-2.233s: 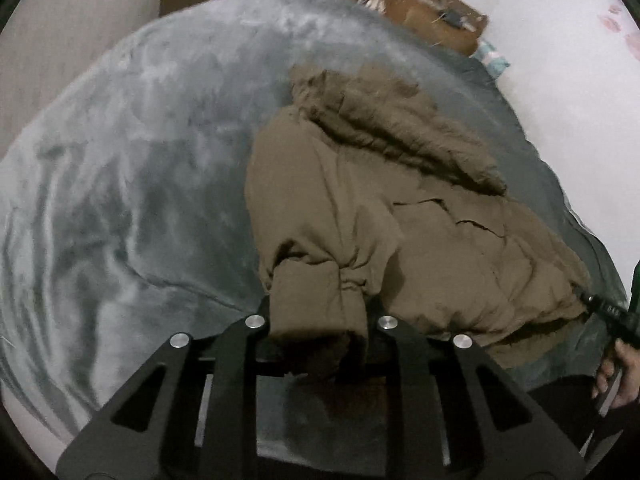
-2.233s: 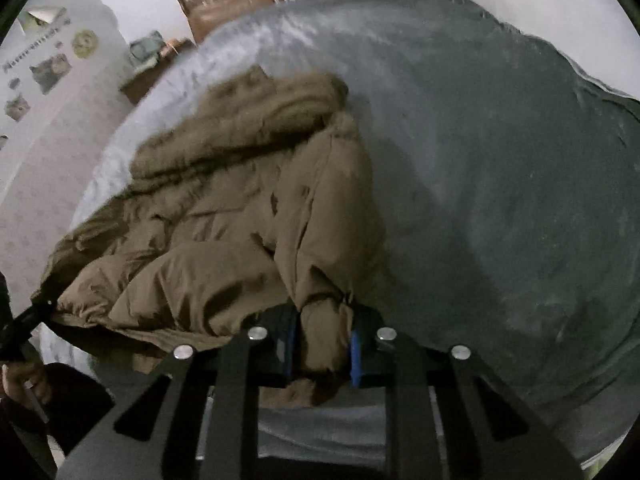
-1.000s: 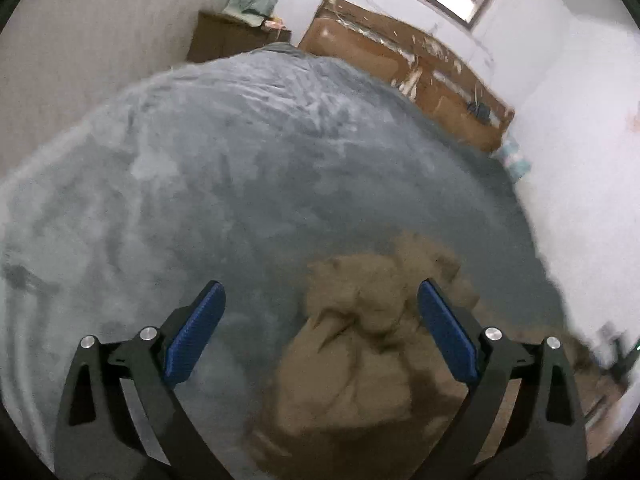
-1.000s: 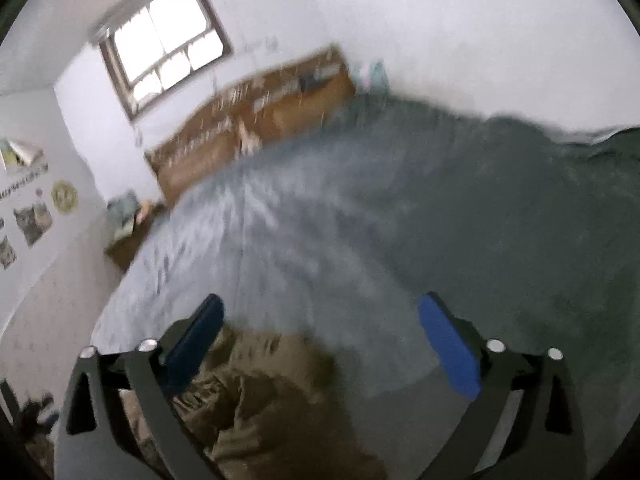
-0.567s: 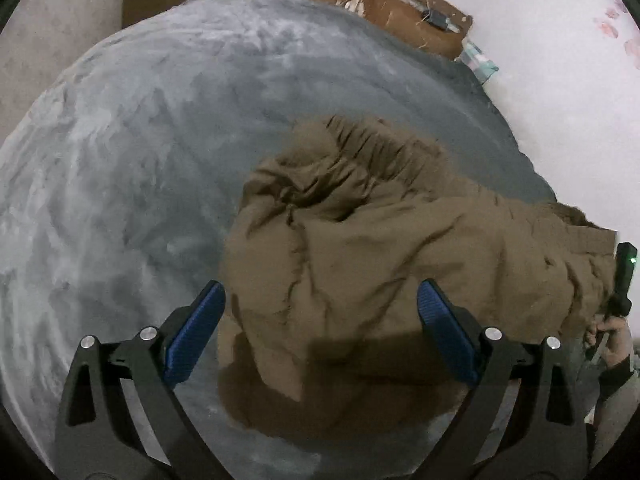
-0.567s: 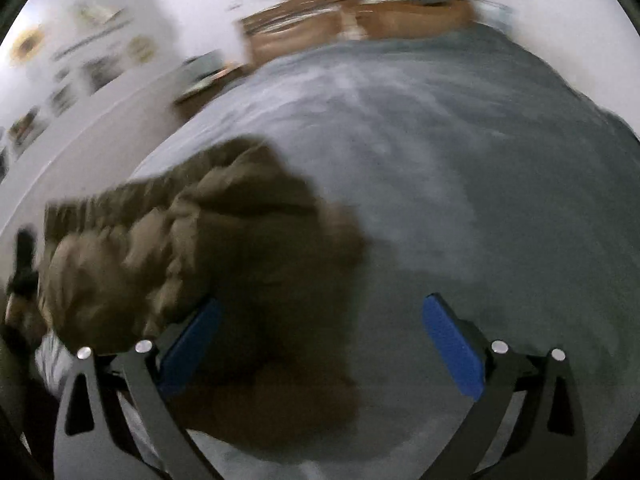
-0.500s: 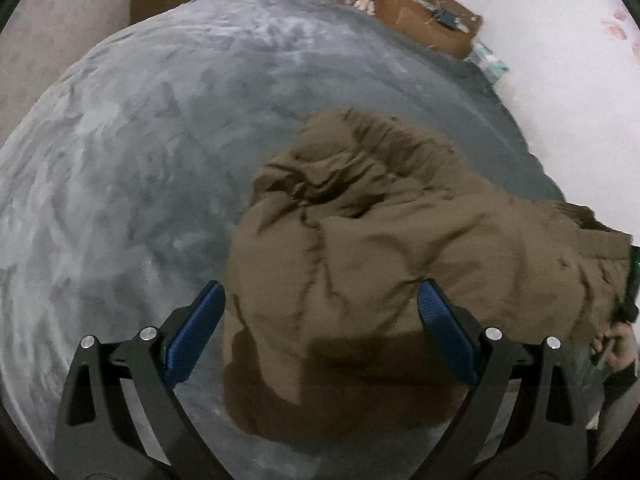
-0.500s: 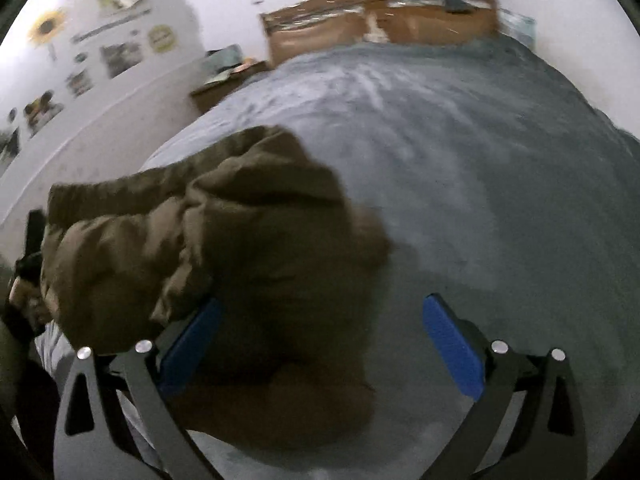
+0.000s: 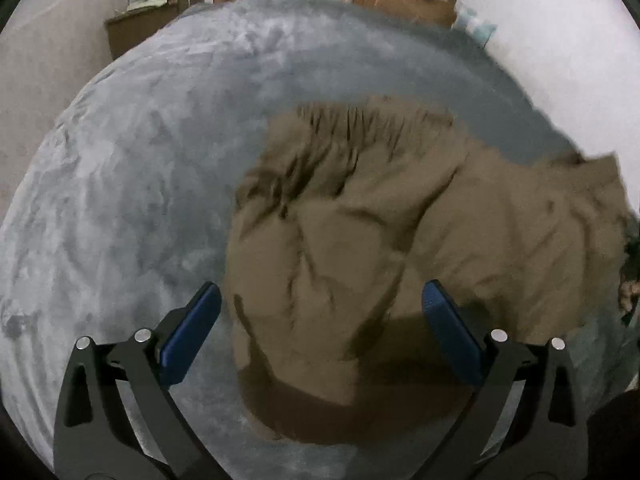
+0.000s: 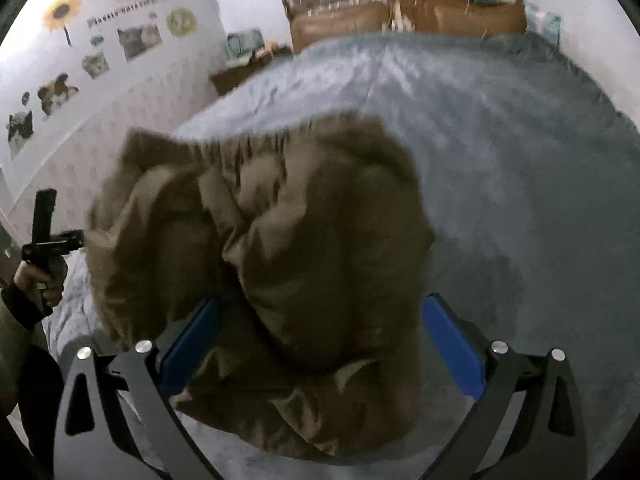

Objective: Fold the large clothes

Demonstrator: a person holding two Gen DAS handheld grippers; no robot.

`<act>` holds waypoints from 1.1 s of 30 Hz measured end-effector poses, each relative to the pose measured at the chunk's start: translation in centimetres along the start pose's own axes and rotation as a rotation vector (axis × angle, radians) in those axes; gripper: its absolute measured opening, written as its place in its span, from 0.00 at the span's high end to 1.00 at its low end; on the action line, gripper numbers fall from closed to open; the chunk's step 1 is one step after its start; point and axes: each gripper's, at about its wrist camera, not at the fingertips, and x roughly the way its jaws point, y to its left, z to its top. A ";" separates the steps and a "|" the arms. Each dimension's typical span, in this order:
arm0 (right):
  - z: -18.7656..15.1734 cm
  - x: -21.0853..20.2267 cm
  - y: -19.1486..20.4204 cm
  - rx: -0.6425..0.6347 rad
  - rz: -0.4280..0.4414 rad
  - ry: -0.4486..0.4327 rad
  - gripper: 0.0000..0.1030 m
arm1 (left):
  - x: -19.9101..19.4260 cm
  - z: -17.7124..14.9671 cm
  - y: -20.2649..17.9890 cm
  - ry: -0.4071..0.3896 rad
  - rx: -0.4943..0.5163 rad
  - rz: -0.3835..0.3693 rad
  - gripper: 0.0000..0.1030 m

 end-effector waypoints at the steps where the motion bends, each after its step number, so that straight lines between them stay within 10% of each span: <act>1: -0.1 0.9 0.3 0.001 -0.014 0.015 0.02 | 0.3 0.0 -0.4 0.003 -0.002 0.005 0.03; 6: -0.2 3.9 0.5 0.053 -0.046 0.056 0.09 | 1.2 -0.4 -0.2 0.001 -0.022 0.028 0.03; 10: 0.1 4.5 0.4 0.107 -0.063 0.057 0.63 | 2.6 0.1 -0.1 0.008 -0.088 0.023 0.03; 12: 0.5 4.2 0.7 0.110 -0.075 0.038 0.75 | 2.8 0.0 0.4 -0.016 -0.126 0.016 0.04; 13: 0.5 4.0 0.8 0.112 -0.080 0.026 0.79 | 2.9 -0.2 0.7 -0.029 -0.150 0.002 0.24; 15: 0.3 3.3 1.0 0.109 -0.097 0.003 0.83 | 2.8 -0.5 1.1 -0.023 -0.180 -0.057 0.73; 18: 1.2 1.6 1.5 0.089 -0.139 -0.070 0.88 | 1.1 -0.4 1.0 -0.091 -0.177 -0.037 0.94; 27: 4.8 -6.2 5.8 -0.024 -0.338 -0.423 0.89 | -9.7 3.1 -2.5 -0.599 -0.006 0.129 0.95; 33: 8.3 -3.4 4.0 0.007 -0.385 -0.406 0.85 | -6.2 6.6 -2.2 -0.505 -0.049 0.225 0.92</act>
